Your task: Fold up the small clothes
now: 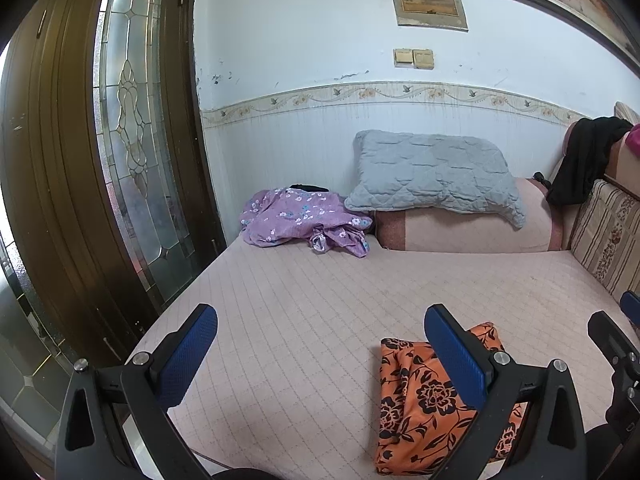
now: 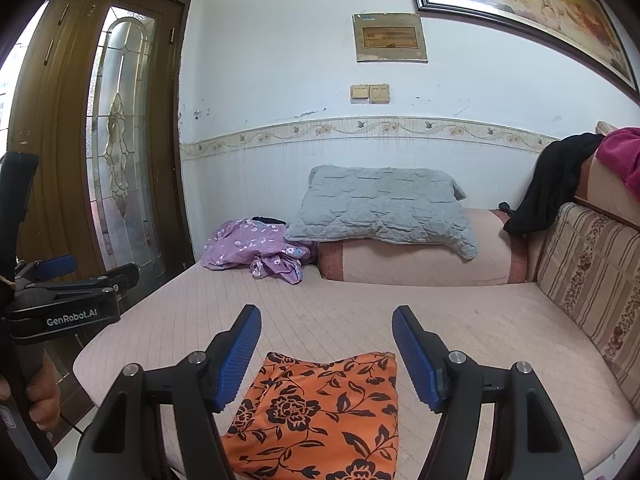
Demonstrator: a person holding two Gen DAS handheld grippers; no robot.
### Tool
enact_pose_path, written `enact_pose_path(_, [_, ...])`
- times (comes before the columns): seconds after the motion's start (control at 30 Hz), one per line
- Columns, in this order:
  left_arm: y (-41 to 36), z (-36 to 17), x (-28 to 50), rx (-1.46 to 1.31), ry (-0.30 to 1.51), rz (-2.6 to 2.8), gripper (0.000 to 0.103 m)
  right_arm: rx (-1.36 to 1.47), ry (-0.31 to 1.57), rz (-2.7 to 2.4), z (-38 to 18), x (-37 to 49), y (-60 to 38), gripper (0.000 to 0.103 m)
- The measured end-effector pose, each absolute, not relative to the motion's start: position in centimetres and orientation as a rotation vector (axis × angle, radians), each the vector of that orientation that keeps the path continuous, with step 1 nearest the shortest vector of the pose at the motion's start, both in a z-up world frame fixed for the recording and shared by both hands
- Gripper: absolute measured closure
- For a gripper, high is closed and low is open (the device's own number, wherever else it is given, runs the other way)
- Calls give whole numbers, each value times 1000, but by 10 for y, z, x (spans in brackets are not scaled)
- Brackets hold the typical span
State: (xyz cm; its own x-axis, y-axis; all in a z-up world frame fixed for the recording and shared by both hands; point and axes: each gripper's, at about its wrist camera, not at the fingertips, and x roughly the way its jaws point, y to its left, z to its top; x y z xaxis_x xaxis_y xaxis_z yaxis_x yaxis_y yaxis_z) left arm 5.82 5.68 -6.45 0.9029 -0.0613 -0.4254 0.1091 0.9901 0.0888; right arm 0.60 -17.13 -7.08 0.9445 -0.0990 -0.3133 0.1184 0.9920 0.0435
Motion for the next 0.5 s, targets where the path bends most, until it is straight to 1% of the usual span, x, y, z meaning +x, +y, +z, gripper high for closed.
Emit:
enact_pose_path(0.17, [52,-60,52,116,425,-102,0,64,299,-115,-66,-1,-174,31])
enact_pose_path(0.27, [49,-59,50,120,423,-116,0,70,290,-119,-64,-4,-176,28])
enact_pose_path(0.5, [43,-56,51,122,416,-125,0,76,280,-122,-62,-4,-180,28])
